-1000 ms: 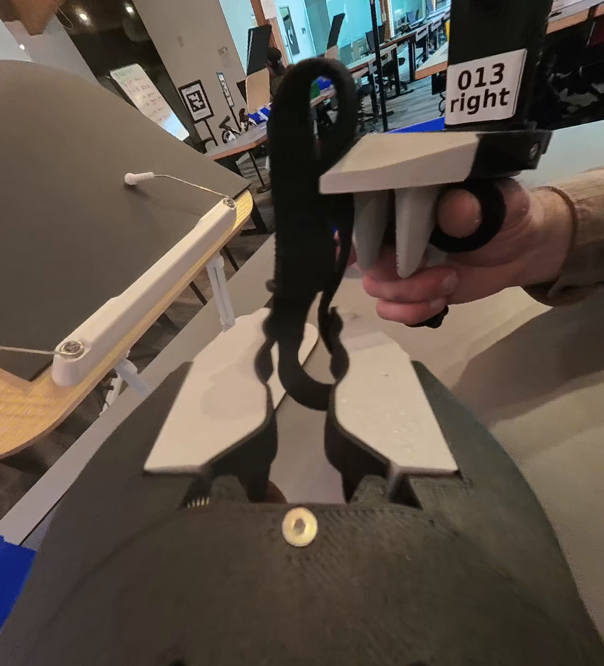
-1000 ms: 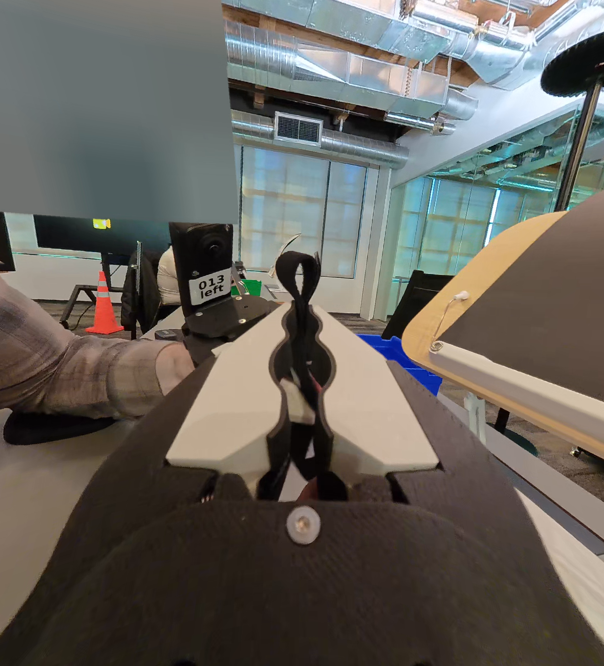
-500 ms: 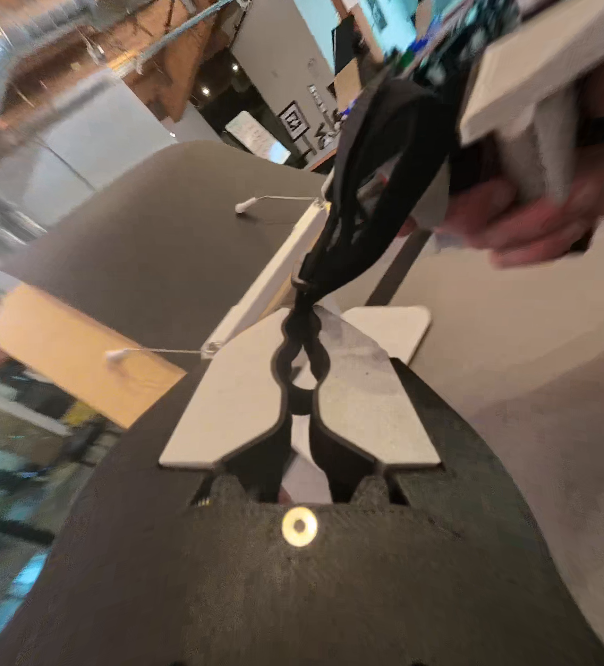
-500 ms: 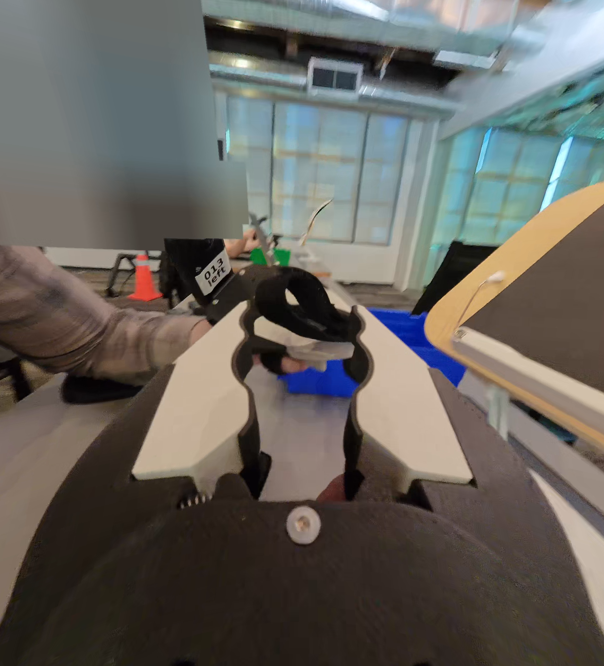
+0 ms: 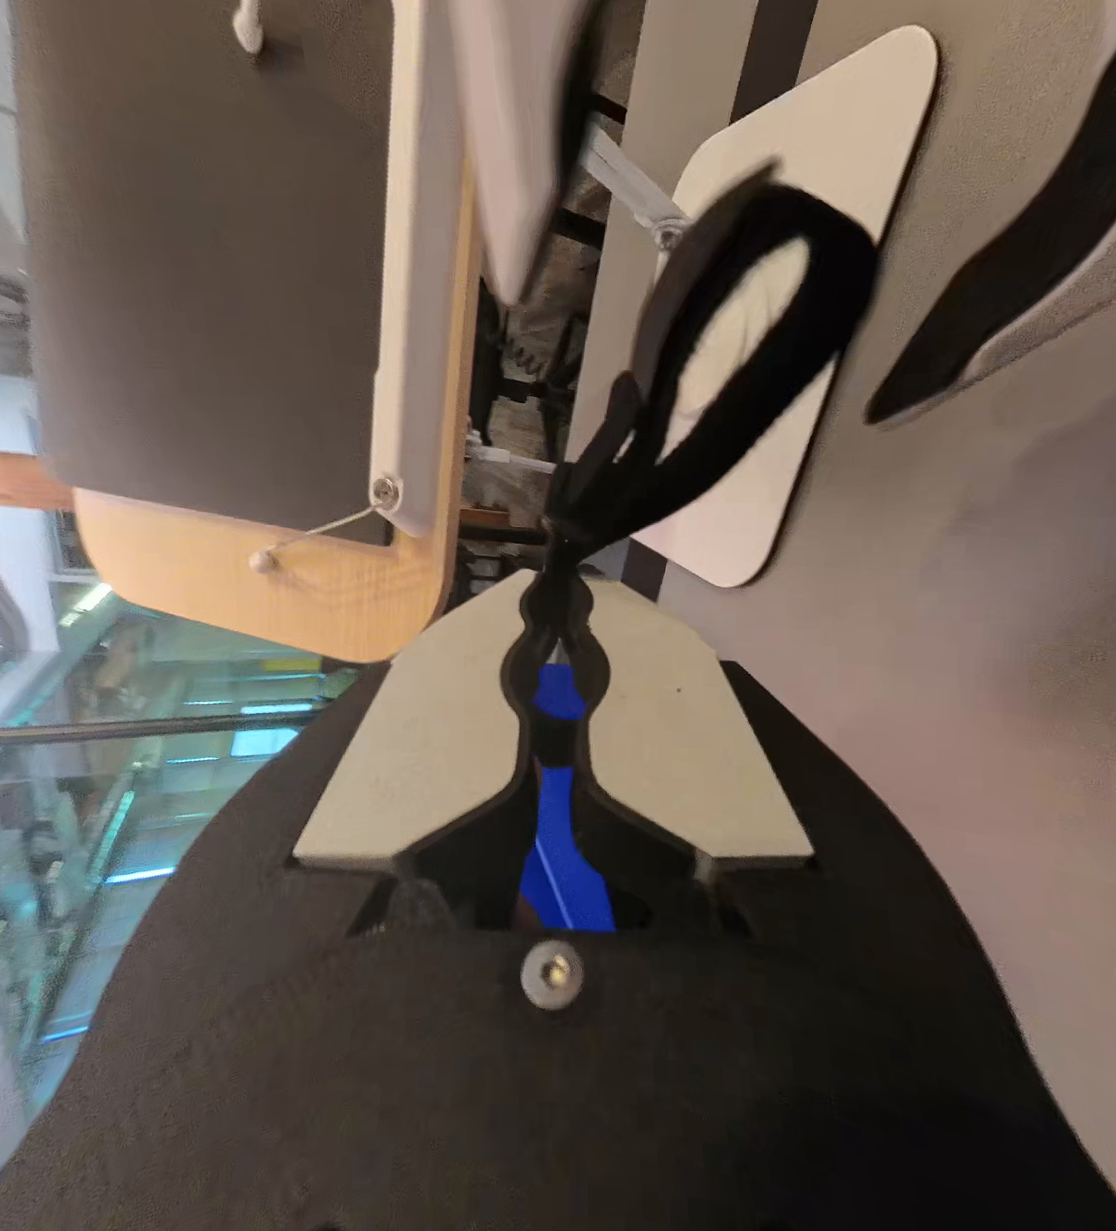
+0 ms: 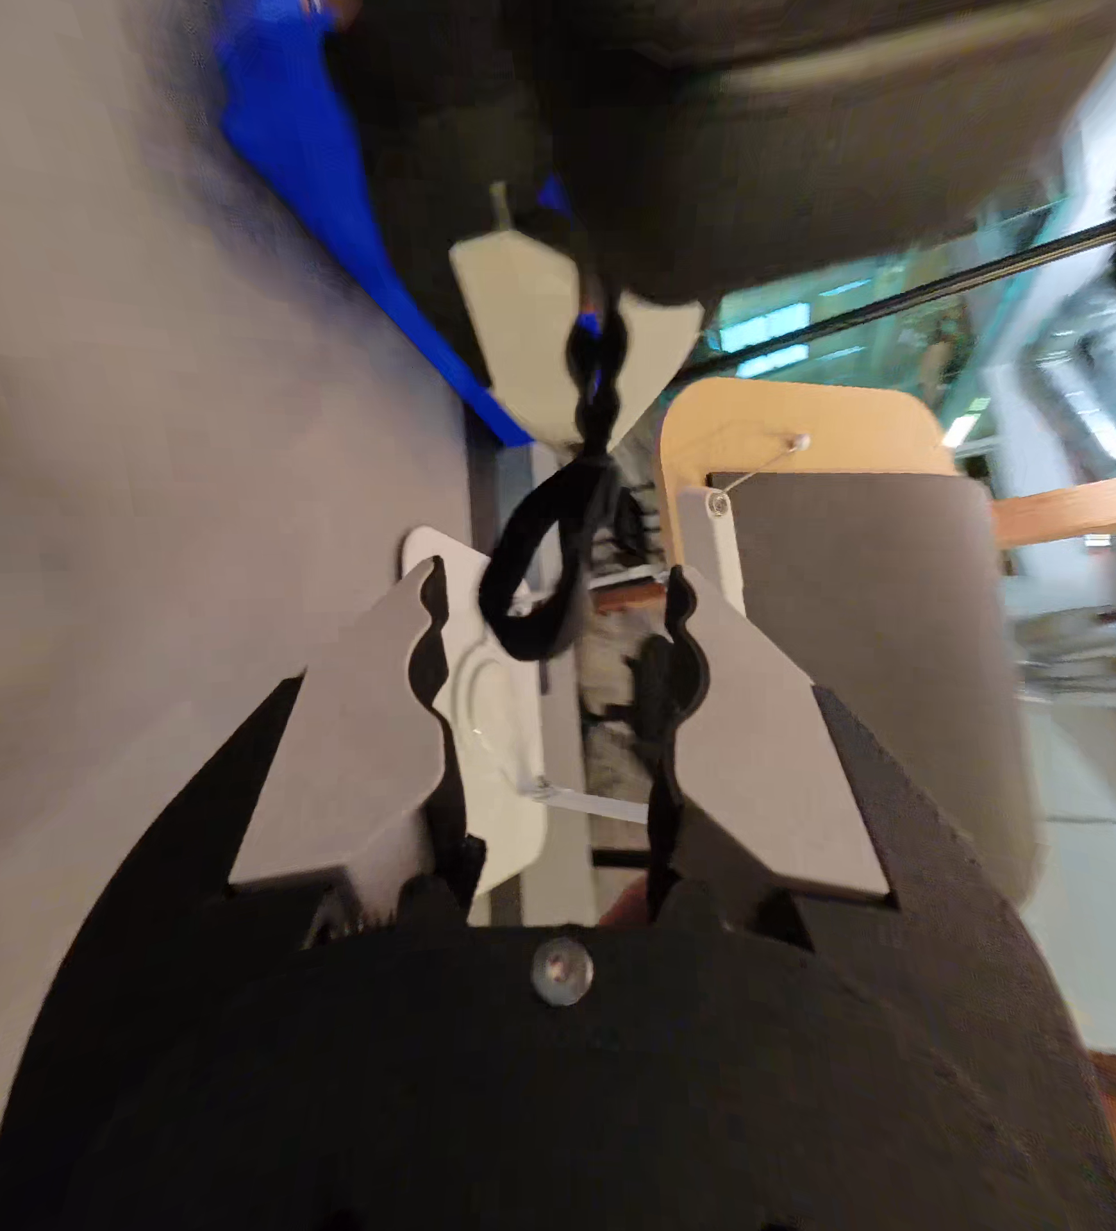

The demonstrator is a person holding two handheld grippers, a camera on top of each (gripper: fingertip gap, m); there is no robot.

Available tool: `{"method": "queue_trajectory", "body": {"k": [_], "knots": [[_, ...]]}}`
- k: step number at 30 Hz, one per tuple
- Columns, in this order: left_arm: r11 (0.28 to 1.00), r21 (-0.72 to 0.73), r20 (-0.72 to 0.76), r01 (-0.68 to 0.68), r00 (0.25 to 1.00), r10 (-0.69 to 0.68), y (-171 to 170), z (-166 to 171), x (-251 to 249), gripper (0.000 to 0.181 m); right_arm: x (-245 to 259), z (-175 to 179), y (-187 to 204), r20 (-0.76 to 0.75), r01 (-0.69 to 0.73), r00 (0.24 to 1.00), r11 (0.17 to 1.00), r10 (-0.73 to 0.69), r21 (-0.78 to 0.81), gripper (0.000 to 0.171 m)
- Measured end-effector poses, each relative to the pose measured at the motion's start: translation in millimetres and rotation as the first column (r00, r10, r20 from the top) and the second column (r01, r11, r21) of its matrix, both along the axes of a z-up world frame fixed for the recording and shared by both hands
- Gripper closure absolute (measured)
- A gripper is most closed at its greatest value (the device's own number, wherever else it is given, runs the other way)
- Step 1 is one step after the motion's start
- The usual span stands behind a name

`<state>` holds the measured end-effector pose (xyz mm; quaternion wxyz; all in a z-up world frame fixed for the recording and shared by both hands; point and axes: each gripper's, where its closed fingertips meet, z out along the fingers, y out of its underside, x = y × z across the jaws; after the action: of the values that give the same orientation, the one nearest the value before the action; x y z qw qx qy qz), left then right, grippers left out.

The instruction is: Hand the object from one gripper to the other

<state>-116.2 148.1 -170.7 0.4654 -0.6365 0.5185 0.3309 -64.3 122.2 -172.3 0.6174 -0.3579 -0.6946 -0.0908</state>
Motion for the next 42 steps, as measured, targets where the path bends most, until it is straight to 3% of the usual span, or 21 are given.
{"method": "queue_trajectory", "body": {"k": [4, 7, 10, 11, 15, 18, 20, 24, 28, 30, 32, 33, 35, 39, 42], "knots": [[0.995, -0.098, 0.116, 0.006, 0.993, 0.006, -7.9, -2.5, 6.0, 0.176, -8.8, -5.8, 5.6, -0.069, 0.06, 0.996, 0.985, -0.049, 0.162, 0.114], [0.992, -0.125, 0.114, -0.004, 0.993, 0.018, -10.1, -6.5, 7.8, 0.176, -7.0, 6.0, 5.8, -0.122, 0.095, 0.99, 0.959, -0.064, 0.268, 0.139], [0.991, -0.136, 0.129, 0.008, 0.992, 0.01, -11.5, -7.9, 12.1, 0.176, -3.9, 5.9, 11.1, -0.122, 0.127, 0.988, 0.952, -0.097, 0.277, 0.163], [0.99, -0.138, 0.132, 0.007, 0.991, 0.011, -11.8, -7.6, 12.7, 0.176, -3.8, 4.4, 11.3, -0.118, 0.121, 0.989, 0.955, -0.092, 0.269, 0.163], [0.996, -0.078, 0.168, 0.035, 0.986, -0.022, -9.9, 4.2, 16.4, 0.172, -0.2, 10.2, 14.0, -0.195, 0.11, 0.978, 0.983, -0.08, 0.149, 0.166], [0.994, -0.05, 0.256, 0.097, 0.963, -0.081, -13.3, 23.3, 19.6, 0.139, 8.9, 18.8, 25.2, -0.321, 0.077, 0.942, 0.995, -0.093, -0.063, 0.168], [0.988, -0.04, 0.352, 0.146, 0.928, -0.123, -16.0, 39.3, 18.4, 0.125, 17.1, 24.1, 36.0, -0.43, 0.009, 0.892, 0.959, -0.135, -0.283, 0.169], [0.957, 0.034, 0.525, 0.289, 0.81, -0.263, -22.9, 67.4, 17.6, 0.116, 28.9, 39.4, 46.2, -0.63, -0.296, 0.739, 0.725, -0.239, -0.622, 0.168], [0.942, 0.181, 0.603, 0.283, 0.725, -0.334, -14.2, 83.9, 8.7, 0.11, 29.5, 50.0, 40.5, -0.715, -0.614, 0.595, 0.367, -0.367, -0.699, 0.169], [0.913, 0.346, 0.44, 0.216, 0.822, -0.361, -9.7, 91.8, 1.7, 0.11, 25.0, 47.4, 36.0, -0.698, -0.708, 0.564, 0.177, -0.441, -0.684, 0.168], [0.838, 0.505, 0.16, 0.206, 0.932, -0.326, -9.9, 93.7, 0.7, 0.112, 19.5, 44.9, 28.7, -0.682, -0.755, 0.556, 0.056, -0.475, -0.654, 0.168], [0.795, 0.561, 0.039, 0.231, 0.952, -0.305, -12.0, 92.1, 4.8, 0.112, 17.2, 45.3, 24.9, -0.675, -0.774, 0.55, 0.003, -0.492, -0.633, 0.169], [0.715, 0.632, -0.123, 0.299, 0.949, -0.289, -17.3, 85.5, 16.9, 0.114, 12.1, 46.5, 16.2, -0.663, -0.793, 0.555, -0.079, -0.503, -0.604, 0.169], [0.65, 0.686, -0.242, 0.326, 0.945, -0.219, -12.2, 72.1, 20.0, 0.104, 1.8, 43.3, -0.8, -0.634, -0.79, 0.591, -0.2, -0.499, -0.579, 0.169], [0.639, 0.687, -0.284, 0.345, 0.938, -0.2, -8.0, 61.4, 20.6, 0.102, -8.0, 36.2, -15.4, -0.605, -0.769, 0.632, -0.297, -0.484, -0.566, 0.168]]}}
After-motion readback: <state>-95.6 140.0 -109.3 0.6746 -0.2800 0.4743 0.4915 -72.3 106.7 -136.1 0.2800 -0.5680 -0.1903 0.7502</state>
